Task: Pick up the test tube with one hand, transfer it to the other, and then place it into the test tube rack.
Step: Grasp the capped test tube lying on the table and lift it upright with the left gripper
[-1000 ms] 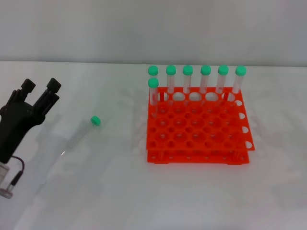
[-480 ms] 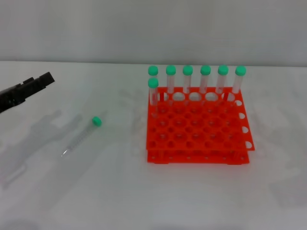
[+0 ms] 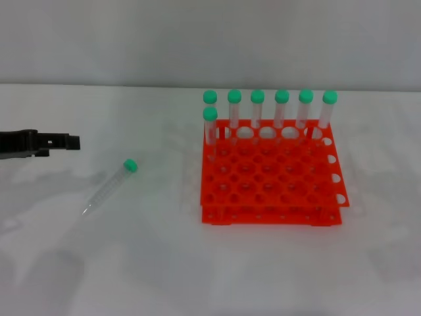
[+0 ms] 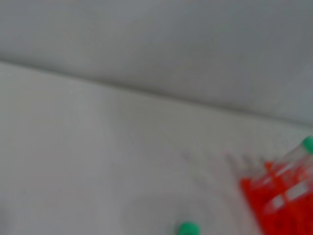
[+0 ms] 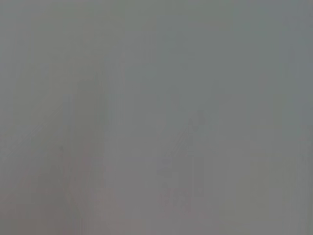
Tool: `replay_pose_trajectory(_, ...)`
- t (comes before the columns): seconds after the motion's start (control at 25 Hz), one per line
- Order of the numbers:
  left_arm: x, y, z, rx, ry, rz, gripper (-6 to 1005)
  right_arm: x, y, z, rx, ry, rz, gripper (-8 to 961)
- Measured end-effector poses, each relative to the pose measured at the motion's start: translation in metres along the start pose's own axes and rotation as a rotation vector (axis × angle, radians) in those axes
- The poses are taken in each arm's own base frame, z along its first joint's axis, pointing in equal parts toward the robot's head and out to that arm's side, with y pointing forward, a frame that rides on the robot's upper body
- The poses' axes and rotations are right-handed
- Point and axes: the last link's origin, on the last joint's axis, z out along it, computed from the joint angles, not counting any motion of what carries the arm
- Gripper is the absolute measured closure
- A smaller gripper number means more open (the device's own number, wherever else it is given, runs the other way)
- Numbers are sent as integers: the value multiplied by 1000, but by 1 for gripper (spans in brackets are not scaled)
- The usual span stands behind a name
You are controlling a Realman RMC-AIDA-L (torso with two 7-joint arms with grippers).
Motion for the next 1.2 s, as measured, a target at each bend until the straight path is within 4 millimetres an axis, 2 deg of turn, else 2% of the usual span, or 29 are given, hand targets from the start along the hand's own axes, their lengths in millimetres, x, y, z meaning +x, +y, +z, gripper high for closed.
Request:
replay_pose_trajectory(0.32, 27, 11, -1, 115, -218, 148, 110, 5, -2, 3, 25, 29, -3, 115)
replay_pose_trajectory(0.52, 27, 24, 27, 157, -355, 286, 111, 6, -1, 9, 28, 37, 1, 115)
replay_pose_trajectory(0.76, 18, 28, 67, 222, -437, 381, 110, 7, 1, 14, 30, 43, 9, 114)
replay_pose_trajectory(1.2, 18, 38, 91, 214, -433, 412, 133, 8, 2, 18, 29, 45, 14, 114)
